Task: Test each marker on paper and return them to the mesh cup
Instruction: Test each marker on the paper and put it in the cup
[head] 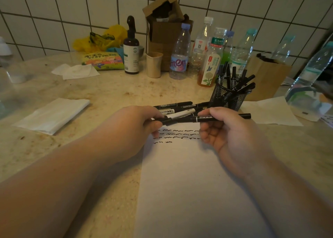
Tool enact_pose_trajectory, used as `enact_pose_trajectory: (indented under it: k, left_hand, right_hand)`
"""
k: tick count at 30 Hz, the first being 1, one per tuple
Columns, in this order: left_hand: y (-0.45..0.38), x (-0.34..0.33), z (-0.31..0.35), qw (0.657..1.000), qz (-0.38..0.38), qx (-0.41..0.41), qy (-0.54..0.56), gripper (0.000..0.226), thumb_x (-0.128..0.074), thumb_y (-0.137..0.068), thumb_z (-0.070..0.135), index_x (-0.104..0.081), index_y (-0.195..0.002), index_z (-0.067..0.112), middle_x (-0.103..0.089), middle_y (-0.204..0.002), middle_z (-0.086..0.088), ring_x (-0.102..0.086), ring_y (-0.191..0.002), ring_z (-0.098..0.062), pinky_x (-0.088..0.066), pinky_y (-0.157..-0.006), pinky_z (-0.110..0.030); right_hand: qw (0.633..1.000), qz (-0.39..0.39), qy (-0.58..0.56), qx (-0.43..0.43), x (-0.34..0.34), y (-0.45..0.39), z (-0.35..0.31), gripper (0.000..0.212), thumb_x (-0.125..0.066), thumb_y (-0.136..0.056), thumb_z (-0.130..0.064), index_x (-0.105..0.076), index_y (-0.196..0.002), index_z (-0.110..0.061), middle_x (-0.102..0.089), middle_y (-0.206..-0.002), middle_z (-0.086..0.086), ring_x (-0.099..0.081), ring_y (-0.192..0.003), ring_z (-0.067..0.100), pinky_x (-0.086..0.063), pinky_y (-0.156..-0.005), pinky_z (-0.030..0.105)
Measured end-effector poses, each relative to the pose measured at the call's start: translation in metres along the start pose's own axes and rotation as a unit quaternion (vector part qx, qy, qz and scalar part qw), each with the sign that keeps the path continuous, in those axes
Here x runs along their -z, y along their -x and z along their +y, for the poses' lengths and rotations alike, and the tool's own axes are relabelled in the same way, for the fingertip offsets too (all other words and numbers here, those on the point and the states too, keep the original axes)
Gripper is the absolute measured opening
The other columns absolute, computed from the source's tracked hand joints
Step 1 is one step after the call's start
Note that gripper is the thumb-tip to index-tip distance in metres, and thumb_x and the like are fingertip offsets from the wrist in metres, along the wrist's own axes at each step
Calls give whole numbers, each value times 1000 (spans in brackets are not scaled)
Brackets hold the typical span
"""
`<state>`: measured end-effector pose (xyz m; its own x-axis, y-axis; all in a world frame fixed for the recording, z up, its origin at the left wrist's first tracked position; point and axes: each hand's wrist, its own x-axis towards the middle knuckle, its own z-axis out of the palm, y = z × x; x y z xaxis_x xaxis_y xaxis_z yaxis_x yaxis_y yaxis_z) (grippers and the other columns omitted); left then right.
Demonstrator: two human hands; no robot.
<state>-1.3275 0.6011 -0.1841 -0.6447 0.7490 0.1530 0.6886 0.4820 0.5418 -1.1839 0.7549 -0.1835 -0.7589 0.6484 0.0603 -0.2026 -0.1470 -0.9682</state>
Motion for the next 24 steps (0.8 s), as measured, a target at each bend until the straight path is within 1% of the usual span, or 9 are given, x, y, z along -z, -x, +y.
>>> enact_pose_trajectory:
  k: [3,7,10,13,16,18,20,22,24]
  left_hand:
    - [1,2,2,1000,-4,1,3,15,-52,-97,34,-63,-102,42,-69,-75,22,-56,-65,1,-36,-55,-20]
    - [1,3,3,1000,-7,6,17,15,-52,-97,34,-63,-102,42,-66,-75,31,-53,-61,10,-35,-52,-19]
    - [2,3,5,1000,-12,4,18,14,-52,-97,35,-63,-101,43,-63,-78,35,-52,-60,10,-35,-52,-18]
    - [4,6,7,1000,-16,-2,23,15,-53,-97,35,-62,-99,46,-67,-75,22,-56,-67,6,-40,-58,-19]
    - [4,8,6,999,-18,-13,30,16,-53,-97,34,-62,-98,47,-69,-81,19,-60,-77,-4,-47,-73,-22]
    - [5,8,8,999,-29,-22,21,16,-52,-96,36,-63,-100,46,-68,-81,19,-60,-77,-4,-48,-73,-22]
    - [7,7,11,998,-49,-35,19,14,-52,-96,37,-64,-93,45,-67,-78,21,-57,-73,-1,-45,-66,-21]
    - [8,6,13,997,-62,-43,29,20,-53,-95,38,-63,-78,40,-64,-74,24,-54,-67,1,-40,-60,-22]
    - [9,8,13,996,-63,-44,46,25,-54,-94,39,-63,-72,33,-63,-69,14,-52,-61,-3,-40,-60,-24]
  right_hand:
    - [1000,0,14,14,-1,1,-1,25,-54,-96,-8,-74,-80,-6,-64,-63,11,-59,-58,20,-47,-58,32]
    - [1000,17,-4,17,0,0,-2,26,-55,-95,-7,-72,-76,-8,-63,-61,11,-58,-56,19,-48,-55,31]
    - [1000,-1,8,14,1,1,-1,23,-56,-94,-7,-72,-78,-8,-64,-63,12,-59,-57,18,-49,-55,29]
    - [999,-17,27,12,1,1,-1,18,-59,-93,-7,-71,-80,-8,-65,-64,11,-60,-57,17,-51,-54,26]
    - [999,-24,37,13,2,1,-2,18,-63,-91,-10,-74,-76,-13,-67,-65,11,-61,-58,17,-52,-54,25]
    - [998,-33,52,18,2,1,-1,20,-65,-89,-11,-76,-74,-17,-70,-67,12,-62,-57,17,-52,-54,25]
    - [996,-51,75,25,2,2,0,14,-67,-89,-11,-76,-78,-14,-72,-69,14,-63,-57,17,-52,-54,25]
    - [994,-69,75,28,1,4,1,8,-69,-86,-12,-75,-81,-10,-72,-70,16,-63,-58,17,-52,-54,25]
    - [994,-79,65,36,1,4,0,9,-70,-83,-16,-75,-78,-11,-71,-69,16,-63,-57,18,-51,-54,25]
